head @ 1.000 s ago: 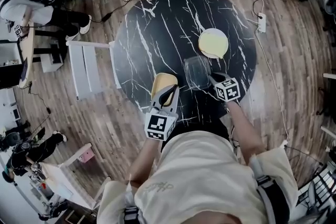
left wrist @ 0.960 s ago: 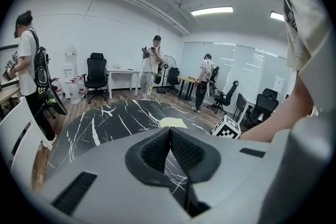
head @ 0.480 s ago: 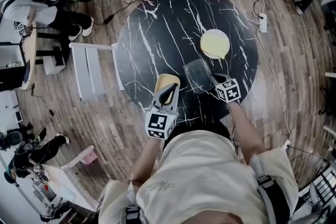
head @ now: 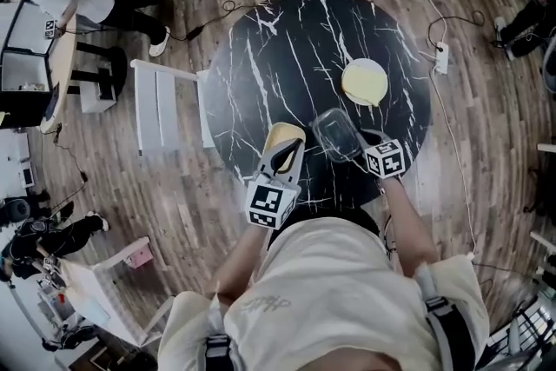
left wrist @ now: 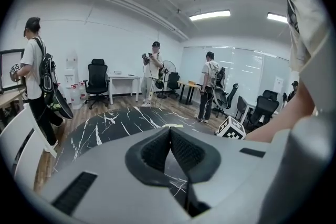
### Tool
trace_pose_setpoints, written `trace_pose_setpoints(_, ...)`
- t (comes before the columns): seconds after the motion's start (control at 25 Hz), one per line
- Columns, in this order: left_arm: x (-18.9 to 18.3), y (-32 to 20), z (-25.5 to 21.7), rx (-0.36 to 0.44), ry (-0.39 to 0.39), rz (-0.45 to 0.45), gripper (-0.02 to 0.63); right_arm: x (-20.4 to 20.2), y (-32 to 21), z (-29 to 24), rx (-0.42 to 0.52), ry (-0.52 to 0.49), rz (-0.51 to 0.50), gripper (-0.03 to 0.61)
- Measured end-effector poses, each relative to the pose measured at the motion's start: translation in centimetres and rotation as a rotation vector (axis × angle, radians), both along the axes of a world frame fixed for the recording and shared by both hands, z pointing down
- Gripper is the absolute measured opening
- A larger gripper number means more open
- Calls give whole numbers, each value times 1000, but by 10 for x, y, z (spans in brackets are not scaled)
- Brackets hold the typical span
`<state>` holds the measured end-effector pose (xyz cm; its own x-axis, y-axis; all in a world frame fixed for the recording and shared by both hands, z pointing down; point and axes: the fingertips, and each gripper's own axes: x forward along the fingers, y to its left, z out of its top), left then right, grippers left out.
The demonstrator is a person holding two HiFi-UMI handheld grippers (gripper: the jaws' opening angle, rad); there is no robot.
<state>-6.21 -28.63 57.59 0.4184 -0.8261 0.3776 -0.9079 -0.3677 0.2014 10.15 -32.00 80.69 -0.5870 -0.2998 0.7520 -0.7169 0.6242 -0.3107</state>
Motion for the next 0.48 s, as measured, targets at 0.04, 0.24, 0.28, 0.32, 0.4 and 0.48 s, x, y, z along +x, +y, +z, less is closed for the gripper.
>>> trace_pose_setpoints(0.04, -2, 1, -2, 6, -2, -7, 17, 0, -1, -7, 17, -1, -7, 8)
trace_pose_setpoints(0.24, -10, 6, -8, 35, -9, -32, 17, -1, -3, -44, 105, 0, -50, 8)
trace_pose_setpoints(0.28, -11, 7, -10, 38, -9, -37, 17, 0, -2, -50, 118, 4, -59, 8)
trace_pose_setpoints(0.32, -13, 8, -11, 40, -9, -43, 17, 1, -1, -56, 132, 7, -66, 8)
trace_pose_setpoints(0.4, -15, 8, -12, 48, -11, -53, 17, 4, -1, -69, 159, 7, -72, 8)
trace_pose_setpoints(0.48, -16, 7, -15, 58, -14, -58, 17, 6, -1, -83, 188, 1, -73, 8)
